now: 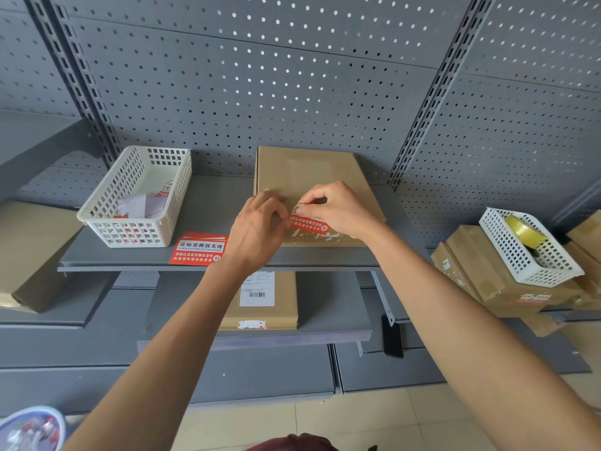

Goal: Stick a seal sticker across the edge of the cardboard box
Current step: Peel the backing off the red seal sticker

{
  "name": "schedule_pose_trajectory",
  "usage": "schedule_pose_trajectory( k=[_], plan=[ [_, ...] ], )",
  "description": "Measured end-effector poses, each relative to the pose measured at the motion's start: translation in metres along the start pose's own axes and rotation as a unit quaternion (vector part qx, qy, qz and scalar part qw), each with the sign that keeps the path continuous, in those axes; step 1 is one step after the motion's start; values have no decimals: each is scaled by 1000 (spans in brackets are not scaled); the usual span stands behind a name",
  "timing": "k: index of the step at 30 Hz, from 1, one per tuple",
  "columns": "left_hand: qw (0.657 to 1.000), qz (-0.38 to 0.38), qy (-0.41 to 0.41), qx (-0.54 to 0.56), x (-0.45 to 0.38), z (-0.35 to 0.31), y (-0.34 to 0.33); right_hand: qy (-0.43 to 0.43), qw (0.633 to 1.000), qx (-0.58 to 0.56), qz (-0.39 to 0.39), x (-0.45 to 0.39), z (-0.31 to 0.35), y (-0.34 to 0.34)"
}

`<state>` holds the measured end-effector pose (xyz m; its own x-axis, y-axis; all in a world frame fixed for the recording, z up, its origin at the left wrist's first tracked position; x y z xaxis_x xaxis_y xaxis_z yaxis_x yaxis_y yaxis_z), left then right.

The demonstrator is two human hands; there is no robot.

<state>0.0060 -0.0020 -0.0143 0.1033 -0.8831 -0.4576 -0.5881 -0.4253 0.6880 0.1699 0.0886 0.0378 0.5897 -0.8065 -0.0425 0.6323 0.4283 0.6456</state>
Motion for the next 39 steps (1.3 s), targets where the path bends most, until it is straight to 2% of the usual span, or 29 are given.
schedule_pose_trajectory(
  k=[4, 8, 11, 14, 30, 39],
  plan=[
    [1000, -7, 20, 19, 2, -2, -1, -2, 1000, -8, -8, -1, 0, 0],
    [997, -65, 22, 26, 9, -4, -11, -8, 1000, -16, -10, 0, -2, 0],
    [992, -116, 54, 14, 17, -11, -19, -6, 1000, -25, -7, 1, -4, -1],
    [987, -135, 89, 13, 18, -18, -20, -5, 999, -34, -6, 2, -3, -1],
    [990, -122, 70, 22, 19, -19, -19, 6, 999, -36, 1, 2, -2, -1],
    [989, -103, 110, 8, 8, -23, -23, 14, 999, -34, 5, 4, -1, 1]
  ],
)
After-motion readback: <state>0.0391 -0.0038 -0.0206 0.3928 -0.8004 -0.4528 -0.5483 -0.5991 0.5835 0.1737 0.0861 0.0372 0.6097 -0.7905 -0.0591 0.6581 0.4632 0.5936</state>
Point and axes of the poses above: each hand's wrist, its own x-axis away from the middle knuckle, its own y-axis out of the back of the hand, z = x × y, the point moved 1 cm from there along -x, towards the middle knuckle, and after that the axes turned 2 degrees about z, right-handed, at the moved point
